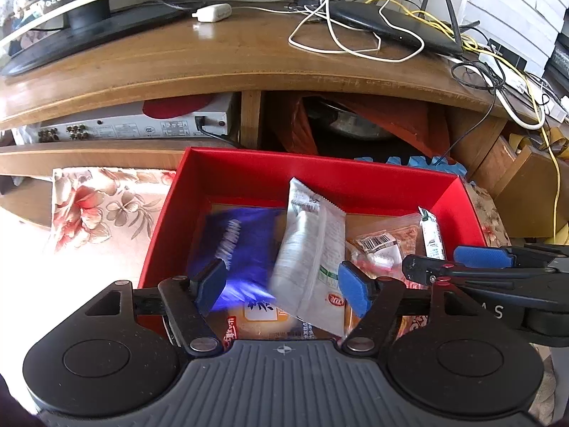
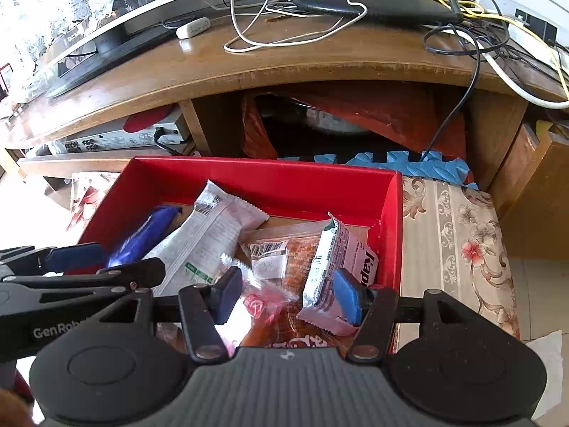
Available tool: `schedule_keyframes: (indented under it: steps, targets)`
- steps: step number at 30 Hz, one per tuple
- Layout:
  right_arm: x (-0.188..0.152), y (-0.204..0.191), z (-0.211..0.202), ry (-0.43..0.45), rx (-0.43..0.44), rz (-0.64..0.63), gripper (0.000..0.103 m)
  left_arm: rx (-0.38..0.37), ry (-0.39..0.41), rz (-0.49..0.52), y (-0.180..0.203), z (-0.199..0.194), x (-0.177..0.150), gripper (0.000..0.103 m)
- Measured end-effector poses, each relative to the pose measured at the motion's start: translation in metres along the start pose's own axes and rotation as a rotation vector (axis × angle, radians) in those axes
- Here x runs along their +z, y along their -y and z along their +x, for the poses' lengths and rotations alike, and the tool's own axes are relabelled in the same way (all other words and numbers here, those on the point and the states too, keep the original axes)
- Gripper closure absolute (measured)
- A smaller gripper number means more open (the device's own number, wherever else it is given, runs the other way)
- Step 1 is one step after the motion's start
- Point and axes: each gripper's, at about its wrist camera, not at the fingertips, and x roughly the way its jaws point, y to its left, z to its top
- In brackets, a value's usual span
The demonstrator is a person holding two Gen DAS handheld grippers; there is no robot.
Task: Organize snacks
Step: 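Lower both packets into the red box and open both tools, then grasp the gold foil packet with left tool while right tool grasps the blue snack bag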
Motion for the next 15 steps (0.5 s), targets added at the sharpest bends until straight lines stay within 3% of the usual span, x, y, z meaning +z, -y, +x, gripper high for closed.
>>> schedule_keyframes:
  steps: [15]
  targets:
    - [-0.016, -0.013, -0.031, 0.026, 0.025, -0.019, 0.049, -0.012, 0.033, -0.011, -0.01, -0.028, -0.013, 0.022]
